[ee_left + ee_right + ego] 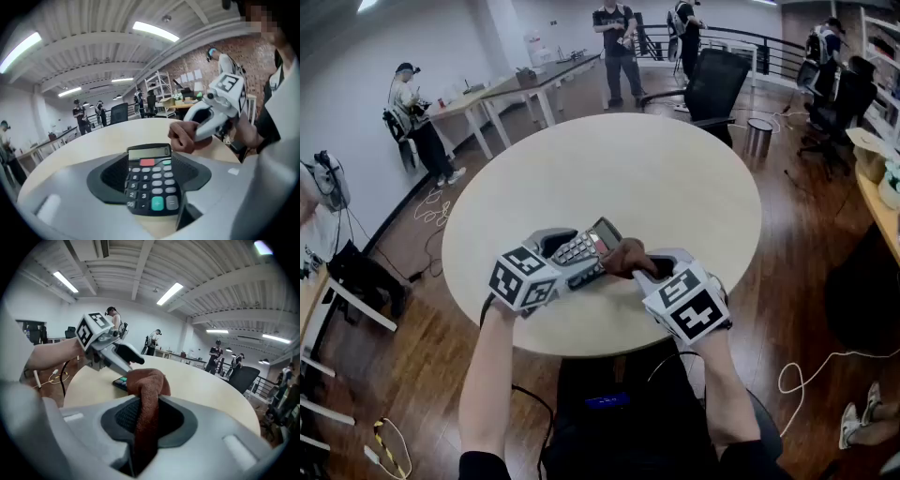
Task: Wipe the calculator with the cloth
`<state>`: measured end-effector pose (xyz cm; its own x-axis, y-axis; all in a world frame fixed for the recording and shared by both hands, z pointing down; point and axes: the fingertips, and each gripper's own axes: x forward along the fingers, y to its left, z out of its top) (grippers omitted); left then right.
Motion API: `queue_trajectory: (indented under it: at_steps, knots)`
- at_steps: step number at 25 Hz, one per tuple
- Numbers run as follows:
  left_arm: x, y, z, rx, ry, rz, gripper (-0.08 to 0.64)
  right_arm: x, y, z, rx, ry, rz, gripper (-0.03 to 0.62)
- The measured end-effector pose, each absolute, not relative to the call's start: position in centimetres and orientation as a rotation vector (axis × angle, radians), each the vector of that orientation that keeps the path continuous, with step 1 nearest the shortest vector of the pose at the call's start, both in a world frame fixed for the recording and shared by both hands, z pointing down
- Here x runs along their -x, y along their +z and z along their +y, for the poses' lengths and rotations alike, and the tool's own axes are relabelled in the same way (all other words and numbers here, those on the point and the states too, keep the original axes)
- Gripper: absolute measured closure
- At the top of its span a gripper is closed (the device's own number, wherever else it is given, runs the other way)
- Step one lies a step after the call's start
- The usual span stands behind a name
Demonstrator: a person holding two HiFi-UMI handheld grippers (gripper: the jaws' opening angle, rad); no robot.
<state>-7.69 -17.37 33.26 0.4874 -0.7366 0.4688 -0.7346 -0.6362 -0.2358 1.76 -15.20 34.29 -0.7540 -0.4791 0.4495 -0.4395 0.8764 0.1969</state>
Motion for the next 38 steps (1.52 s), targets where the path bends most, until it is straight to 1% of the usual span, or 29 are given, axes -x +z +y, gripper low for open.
queue_trajectory:
  at_steps: [3, 6, 9, 13, 18, 23, 25, 27, 28, 29, 33, 38]
  knots:
    - [11.6, 32.6, -19.0, 2.786, -0.742, 1.449, 0.265, -0.5, 35.8, -14.9, -0.618, -0.125, -2.5, 0.514]
    - [14.1, 34.0, -20.8, 2.908, -0.688, 1.507, 0.264, 0.7, 37.2, -15.5, -0.587, -0.142, -2.442, 0.514]
    - [13.7, 35.3, -22.1, 3.066, -0.645, 1.431, 0.264, 1.3, 37.6, -16.9, -0.576, -0.174, -2.398, 0.514]
    - [13.9, 36.1, -23.1, 3.109, -0.647, 1.49, 0.265, 1.7, 37.8, -19.5, -0.635, -0.196, -2.368, 0.514]
    - [16.7, 34.9, -22.7, 3.164, -0.513, 1.498, 0.267, 5.9, 37.1, -23.0, -0.667, -0.207, -2.338, 0.514]
    - [17.0, 34.1, -21.9, 3.246, -0.334, 1.488, 0.27, 9.6, 36.6, -26.7, -0.652, -0.157, -2.368, 0.514]
    - [17.6, 34.3, -21.0, 3.27, -0.237, 1.521, 0.271, 10.1, 36.7, -27.8, -0.685, -0.095, -2.406, 0.514]
    - [18.0, 34.2, -20.3, 3.303, -0.144, 1.544, 0.292, 9.6, 37.0, -28.2, -0.723, -0.042, -2.412, 0.514]
    - [18.2, 34.0, -20.1, 3.317, -0.113, 1.546, 0.315, 9.2, 37.2, -28.1, -0.731, -0.03, -2.401, 0.514]
    - [18.4, 33.9, -19.9, 3.326, -0.092, 1.55, 0.321, 8.9, 37.5, -27.8, -0.732, -0.025, -2.386, 0.514]
    - [18.3, 33.7, -19.7, 3.333, -0.034, 1.608, 0.322, 9.8, 38.0, -27.3, -0.692, -0.047, -2.352, 0.514]
    - [16.7, 33.0, -20.2, 3.341, 0.095, 1.656, 0.322, 12.2, 37.3, -30.3, -0.692, -0.079, -2.366, 0.514]
